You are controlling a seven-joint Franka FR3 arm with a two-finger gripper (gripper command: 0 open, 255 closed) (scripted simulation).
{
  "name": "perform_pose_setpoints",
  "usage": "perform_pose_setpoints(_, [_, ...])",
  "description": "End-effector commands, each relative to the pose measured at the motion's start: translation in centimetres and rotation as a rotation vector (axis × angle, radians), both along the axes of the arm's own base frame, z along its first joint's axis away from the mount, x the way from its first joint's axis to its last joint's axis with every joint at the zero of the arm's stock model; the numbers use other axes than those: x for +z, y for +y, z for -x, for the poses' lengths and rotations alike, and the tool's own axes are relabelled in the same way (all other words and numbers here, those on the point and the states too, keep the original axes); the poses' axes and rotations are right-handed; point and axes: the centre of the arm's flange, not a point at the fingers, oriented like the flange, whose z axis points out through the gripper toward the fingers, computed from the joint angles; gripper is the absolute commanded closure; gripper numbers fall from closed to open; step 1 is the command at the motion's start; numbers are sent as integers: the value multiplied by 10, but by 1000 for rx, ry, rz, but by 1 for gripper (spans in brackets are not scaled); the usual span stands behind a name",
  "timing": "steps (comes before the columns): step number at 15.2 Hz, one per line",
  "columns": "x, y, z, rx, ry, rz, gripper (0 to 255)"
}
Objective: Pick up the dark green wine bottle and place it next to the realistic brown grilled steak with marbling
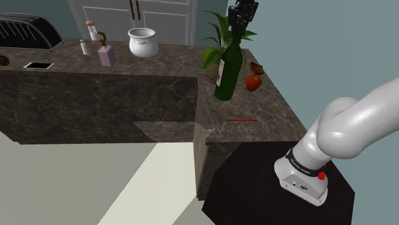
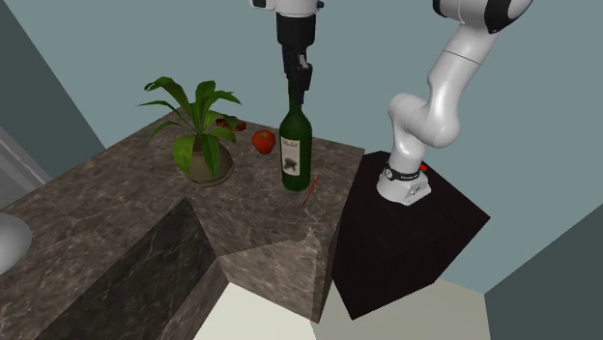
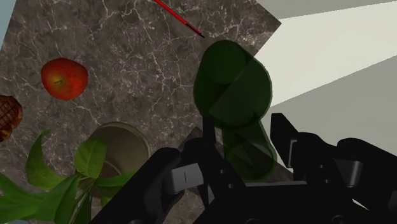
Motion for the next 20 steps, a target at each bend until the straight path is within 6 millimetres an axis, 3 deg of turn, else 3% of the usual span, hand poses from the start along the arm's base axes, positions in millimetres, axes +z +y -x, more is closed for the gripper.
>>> perform_pose_setpoints(1, [11,0,0,0,0,0,255])
perform_pose_setpoints(20, [111,0,0,0,0,0,255])
